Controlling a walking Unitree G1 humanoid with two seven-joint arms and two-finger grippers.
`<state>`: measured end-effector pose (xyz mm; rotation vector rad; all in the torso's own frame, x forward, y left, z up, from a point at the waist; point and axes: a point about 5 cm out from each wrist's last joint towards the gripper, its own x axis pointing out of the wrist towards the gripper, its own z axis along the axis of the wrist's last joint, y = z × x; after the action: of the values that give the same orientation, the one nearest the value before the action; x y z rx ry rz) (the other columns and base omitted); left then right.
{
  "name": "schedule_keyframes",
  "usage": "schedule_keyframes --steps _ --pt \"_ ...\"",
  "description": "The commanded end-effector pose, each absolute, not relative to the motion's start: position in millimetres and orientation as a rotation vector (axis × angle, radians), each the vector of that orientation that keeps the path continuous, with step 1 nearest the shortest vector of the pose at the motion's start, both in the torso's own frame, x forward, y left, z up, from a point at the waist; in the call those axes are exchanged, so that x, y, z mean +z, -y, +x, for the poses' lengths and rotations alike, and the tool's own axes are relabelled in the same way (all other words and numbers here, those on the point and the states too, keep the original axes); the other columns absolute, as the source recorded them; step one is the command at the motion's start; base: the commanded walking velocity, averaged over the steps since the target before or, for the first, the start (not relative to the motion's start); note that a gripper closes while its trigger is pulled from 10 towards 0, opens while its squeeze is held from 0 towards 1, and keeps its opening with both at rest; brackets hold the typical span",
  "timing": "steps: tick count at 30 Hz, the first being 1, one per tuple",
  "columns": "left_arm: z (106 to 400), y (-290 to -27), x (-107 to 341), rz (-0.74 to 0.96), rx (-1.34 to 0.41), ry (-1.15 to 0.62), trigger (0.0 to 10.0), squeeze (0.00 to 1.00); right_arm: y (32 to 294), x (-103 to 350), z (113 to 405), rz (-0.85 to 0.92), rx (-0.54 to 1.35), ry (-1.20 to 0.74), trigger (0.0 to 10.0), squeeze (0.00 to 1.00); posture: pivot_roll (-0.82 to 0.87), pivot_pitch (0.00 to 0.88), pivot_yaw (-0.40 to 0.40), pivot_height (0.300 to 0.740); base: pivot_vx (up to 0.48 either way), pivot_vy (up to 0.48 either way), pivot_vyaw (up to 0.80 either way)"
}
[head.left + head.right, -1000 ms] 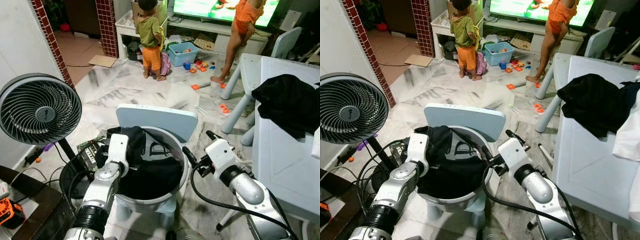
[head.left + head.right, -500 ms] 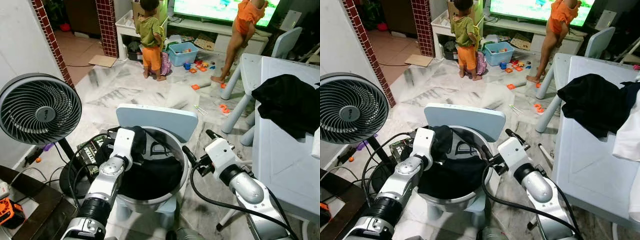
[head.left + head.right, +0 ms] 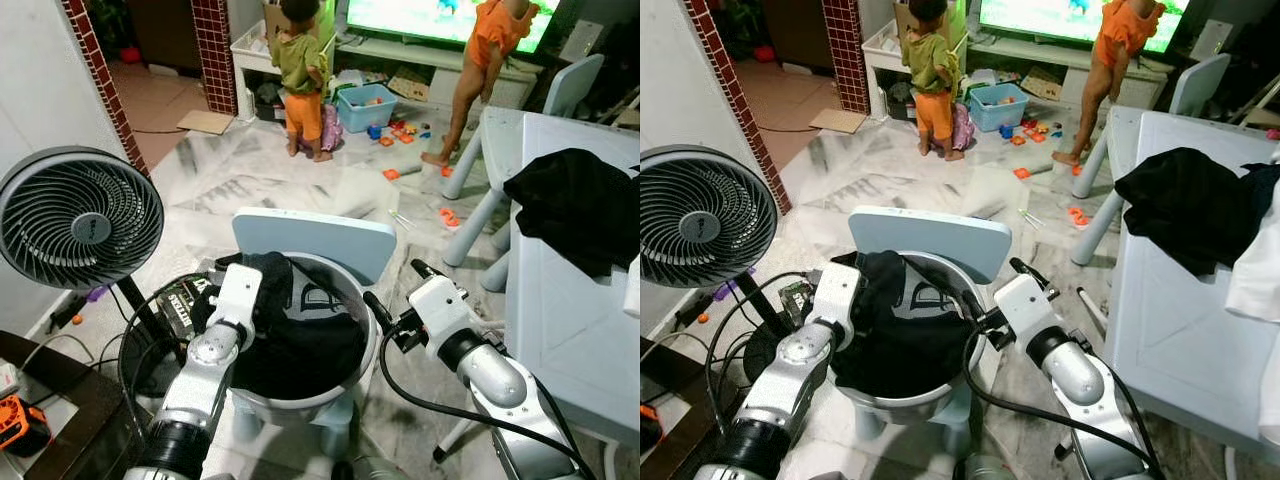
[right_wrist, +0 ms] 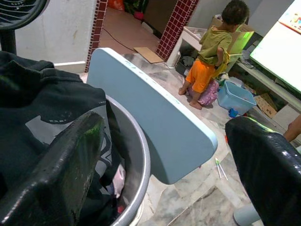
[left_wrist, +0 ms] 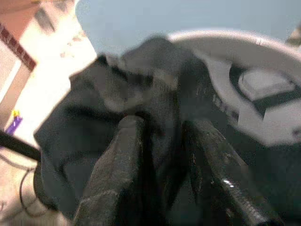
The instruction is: Hang hanger
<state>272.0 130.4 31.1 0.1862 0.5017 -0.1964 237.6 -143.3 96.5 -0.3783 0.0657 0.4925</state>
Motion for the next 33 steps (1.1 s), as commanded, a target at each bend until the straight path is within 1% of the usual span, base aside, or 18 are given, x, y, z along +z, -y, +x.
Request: schedule_keyframes --steps 1,6,14,15,16,19,20,21,22,26,33 --pt "272 -129 34 0.193 -0.205 -0.503 10.0 1.0 142 97 239 -0.383 0.502 -0.06 10.0 0.0 -0.08 0.0 -0.05 0.74 0.0 0.0 0.0" --pt "271 -126 36 0.104 -0.158 -0.539 10.0 1.0 142 97 239 -0.385 0.503 -0.059 10.0 0.0 -0.08 0.0 -0.05 0.74 0.0 0.0 0.0" --pt "274 -120 27 0.069 -0.165 -0.598 10.0 1.0 142 98 240 -0.388 0.5 -0.057 10.0 0.0 -0.09 0.0 -0.05 0.74 0.0 0.0 0.0" --pt "274 -120 24 0.063 -0.171 -0.614 10.0 0.78 142 98 240 -0.388 0.502 -0.057 10.0 0.0 -0.1 0.0 -0.049 0.74 0.0 0.0 0.0" --pt "274 -120 22 0.062 -0.172 -0.631 10.0 0.0 142 98 239 -0.388 0.503 -0.057 10.0 0.0 -0.1 0.0 -0.049 0.74 0.0 0.0 0.0" --pt "277 -120 19 0.03 -0.166 -0.654 10.0 0.0 143 98 240 -0.39 0.504 -0.057 10.0 0.0 -0.1 0.0 -0.044 0.74 0.0 0.0 0.0" --pt "278 -121 18 0.015 -0.159 -0.658 6.3 0.0 143 99 240 -0.388 0.504 -0.058 10.0 0.0 -0.1 0.0 -0.044 0.74 0.0 0.0 0.0" --pt "279 -122 17 0.0 -0.148 -0.666 3.8 0.0 143 98 238 -0.374 0.525 -0.069 10.0 0.0 -0.1 0.0 -0.042 0.74 0.0 0.0 0.0" --pt "280 -122 17 -0.007 -0.143 -0.67 0.0 0.0 141 97 236 -0.366 0.546 -0.077 10.0 0.0 -0.11 0.0 -0.041 0.74 0.0 0.0 0.0" --pt "282 -123 14 -0.027 -0.137 -0.684 0.0 0.0 137 91 228 -0.352 0.63 -0.121 10.0 0.0 -0.11 0.0 -0.04 0.74 0.0 0.0 0.0" --pt "287 -125 14 -0.03 -0.133 -0.681 0.0 0.0 137 91 229 -0.36 0.63 -0.124 10.0 0.0 -0.11 0.0 -0.039 0.74 0.0 0.0 0.0"
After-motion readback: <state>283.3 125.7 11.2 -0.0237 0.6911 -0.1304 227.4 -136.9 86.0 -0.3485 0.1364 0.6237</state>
